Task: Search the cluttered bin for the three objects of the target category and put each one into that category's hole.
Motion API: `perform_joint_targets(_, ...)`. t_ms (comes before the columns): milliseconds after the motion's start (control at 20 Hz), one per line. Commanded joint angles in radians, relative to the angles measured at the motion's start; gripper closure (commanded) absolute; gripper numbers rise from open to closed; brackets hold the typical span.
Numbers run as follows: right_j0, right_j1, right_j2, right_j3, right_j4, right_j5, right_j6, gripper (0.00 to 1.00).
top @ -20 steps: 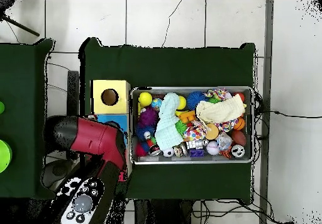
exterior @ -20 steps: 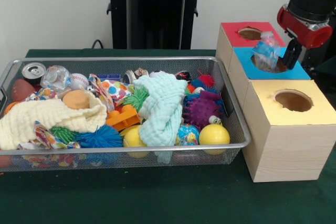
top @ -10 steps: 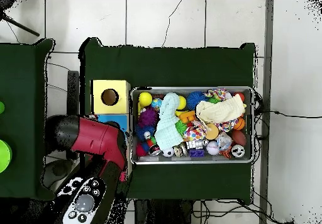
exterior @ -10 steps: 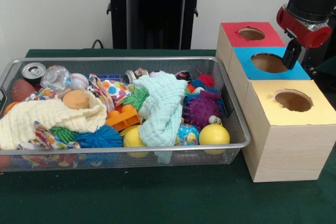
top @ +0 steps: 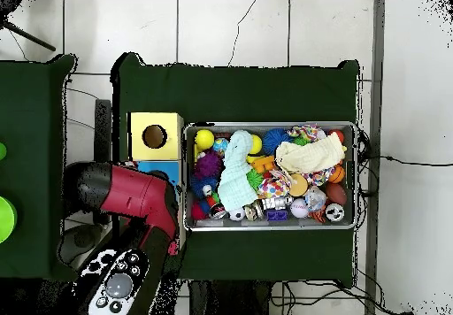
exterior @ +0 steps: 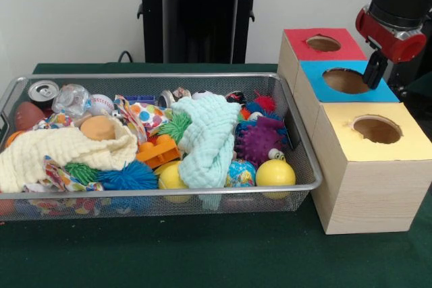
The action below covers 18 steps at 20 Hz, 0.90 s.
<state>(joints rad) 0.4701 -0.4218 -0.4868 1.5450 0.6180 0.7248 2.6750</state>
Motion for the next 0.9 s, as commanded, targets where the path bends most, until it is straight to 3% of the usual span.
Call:
perform_joint_targets(50,-0.019,0.075,0.095,0.033,-0.032,0.024,0.155,1.0)
perform_joint_targets(200,-0.014,0.016,0.024,0.005,-0.101,0.156,0.126,1.0)
perform_joint_targets(350,-0.055,-0.031,0.012,0.022,-0.148,0.179,0.035,1.0)
perform_joint_targets(500,-0.117,-0.066,0.038,0.062,-0.185,0.14,-0.061,1.0)
perform_joint_targets(900,-0.252,-0.179,0.113,0.205,-0.304,0.006,-0.204,1.0)
